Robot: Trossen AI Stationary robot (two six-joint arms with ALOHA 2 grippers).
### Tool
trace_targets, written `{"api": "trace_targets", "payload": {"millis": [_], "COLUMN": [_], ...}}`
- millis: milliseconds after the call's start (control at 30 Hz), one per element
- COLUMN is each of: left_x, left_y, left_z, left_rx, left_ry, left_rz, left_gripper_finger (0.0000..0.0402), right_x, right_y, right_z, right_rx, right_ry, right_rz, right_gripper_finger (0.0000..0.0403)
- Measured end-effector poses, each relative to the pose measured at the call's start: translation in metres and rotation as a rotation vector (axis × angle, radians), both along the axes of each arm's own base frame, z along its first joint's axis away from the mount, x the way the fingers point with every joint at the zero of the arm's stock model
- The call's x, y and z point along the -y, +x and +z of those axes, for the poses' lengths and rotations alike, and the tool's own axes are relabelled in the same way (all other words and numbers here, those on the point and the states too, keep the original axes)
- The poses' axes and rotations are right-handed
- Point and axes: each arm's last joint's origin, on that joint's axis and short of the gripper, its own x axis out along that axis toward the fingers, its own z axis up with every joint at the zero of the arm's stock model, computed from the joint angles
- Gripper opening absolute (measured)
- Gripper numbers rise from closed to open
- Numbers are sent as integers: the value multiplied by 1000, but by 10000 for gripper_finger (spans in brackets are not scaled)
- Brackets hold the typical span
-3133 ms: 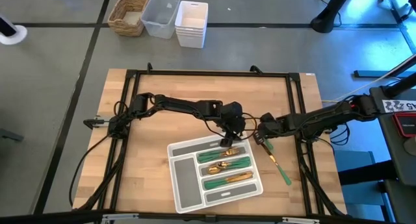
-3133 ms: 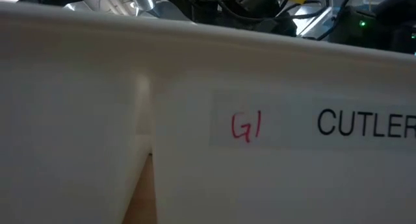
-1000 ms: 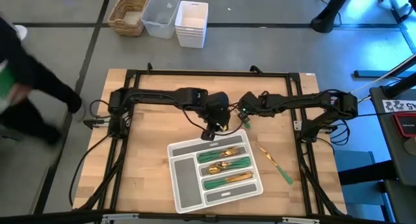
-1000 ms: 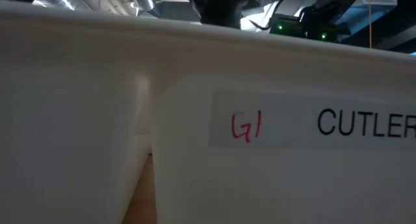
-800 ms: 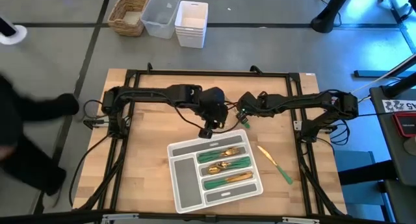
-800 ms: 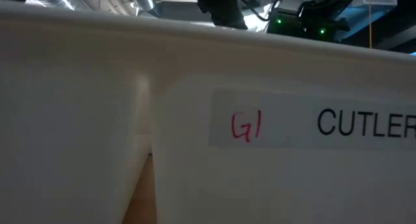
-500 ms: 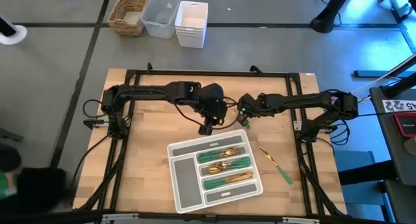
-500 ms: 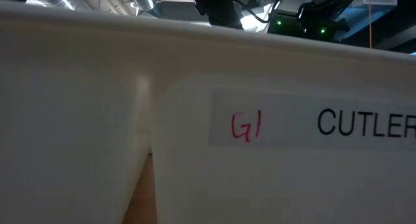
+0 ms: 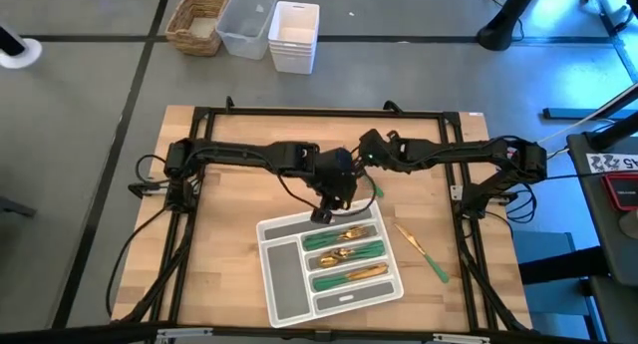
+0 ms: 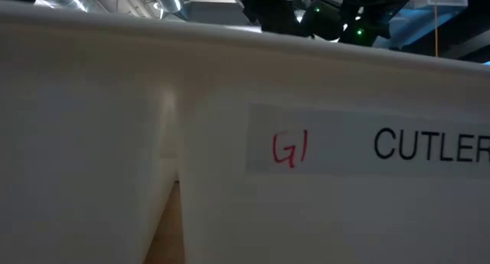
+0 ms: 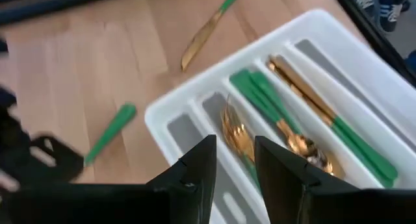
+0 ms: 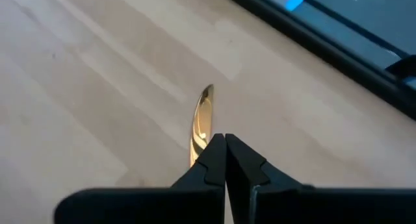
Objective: Sort silverware
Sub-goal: Put the green knife into the white silverware tray
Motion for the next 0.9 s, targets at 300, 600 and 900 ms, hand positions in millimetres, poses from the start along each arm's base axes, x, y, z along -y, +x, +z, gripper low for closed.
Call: {"api": "trace_targets", "payload": {"millis": [300, 600, 900], "left_x": [16, 16, 13], "left_y": [4, 5, 11], "left_z": [4, 0, 7], "left_rx": [64, 67, 185], "left_ry": [-9, -18, -131], "left_rz": [-26, -104, -280], "left_gripper_finger": [98, 98, 98], "right_x": [5, 1, -22], "right_y": [1, 4, 25], "right_z": [2, 2, 16], "right_rx": [29, 9, 135], "right_ry": [10, 46, -43], "right_rz": [-2, 157, 548], "right_gripper_finger": [1, 1, 1]}}
